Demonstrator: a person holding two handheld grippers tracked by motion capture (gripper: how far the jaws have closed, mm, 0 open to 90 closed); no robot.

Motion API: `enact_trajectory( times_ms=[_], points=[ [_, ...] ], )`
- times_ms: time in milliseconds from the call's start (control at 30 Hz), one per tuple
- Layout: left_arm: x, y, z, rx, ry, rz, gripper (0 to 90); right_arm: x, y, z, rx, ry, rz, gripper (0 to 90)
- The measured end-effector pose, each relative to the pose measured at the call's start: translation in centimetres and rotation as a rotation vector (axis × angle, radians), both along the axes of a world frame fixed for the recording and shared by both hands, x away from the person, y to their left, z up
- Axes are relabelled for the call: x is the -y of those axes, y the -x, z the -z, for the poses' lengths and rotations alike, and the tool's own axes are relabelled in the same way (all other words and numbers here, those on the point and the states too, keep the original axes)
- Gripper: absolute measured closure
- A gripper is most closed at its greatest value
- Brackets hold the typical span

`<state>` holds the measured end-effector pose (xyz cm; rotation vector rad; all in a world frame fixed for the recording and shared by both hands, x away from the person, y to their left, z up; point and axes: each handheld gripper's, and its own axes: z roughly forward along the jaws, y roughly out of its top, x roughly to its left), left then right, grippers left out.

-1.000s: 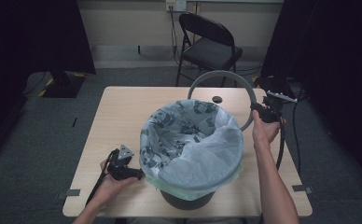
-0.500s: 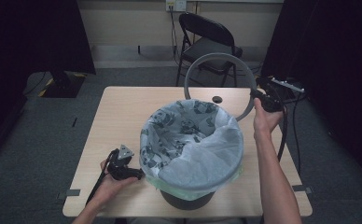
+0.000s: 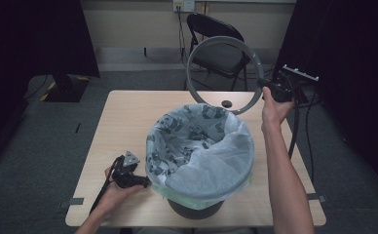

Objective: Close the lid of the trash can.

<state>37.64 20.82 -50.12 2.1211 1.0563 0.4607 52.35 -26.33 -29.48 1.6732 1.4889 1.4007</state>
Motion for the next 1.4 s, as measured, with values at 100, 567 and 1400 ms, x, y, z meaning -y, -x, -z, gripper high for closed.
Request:
enact_trajectory(
  times_ms=[100, 567, 1400],
  points=[
    [0.0, 0.0, 0.0, 0.000, 0.000, 0.000, 11.3, -0.1, -0.6, -0.6, 0.003, -0.043, -0.007, 79.9],
    [0.0, 0.0, 0.0, 0.003, 0.004, -0.002, 11.2, -0.3, -0.2, -2.4, 0.050, -0.212, -0.234, 79.9],
    [0.0, 0.0, 0.0, 0.002, 0.005, -0.002, 11.2, -2.5, 2.9, -3.7, 0.098, -0.096, -0.549, 79.7]
  ],
)
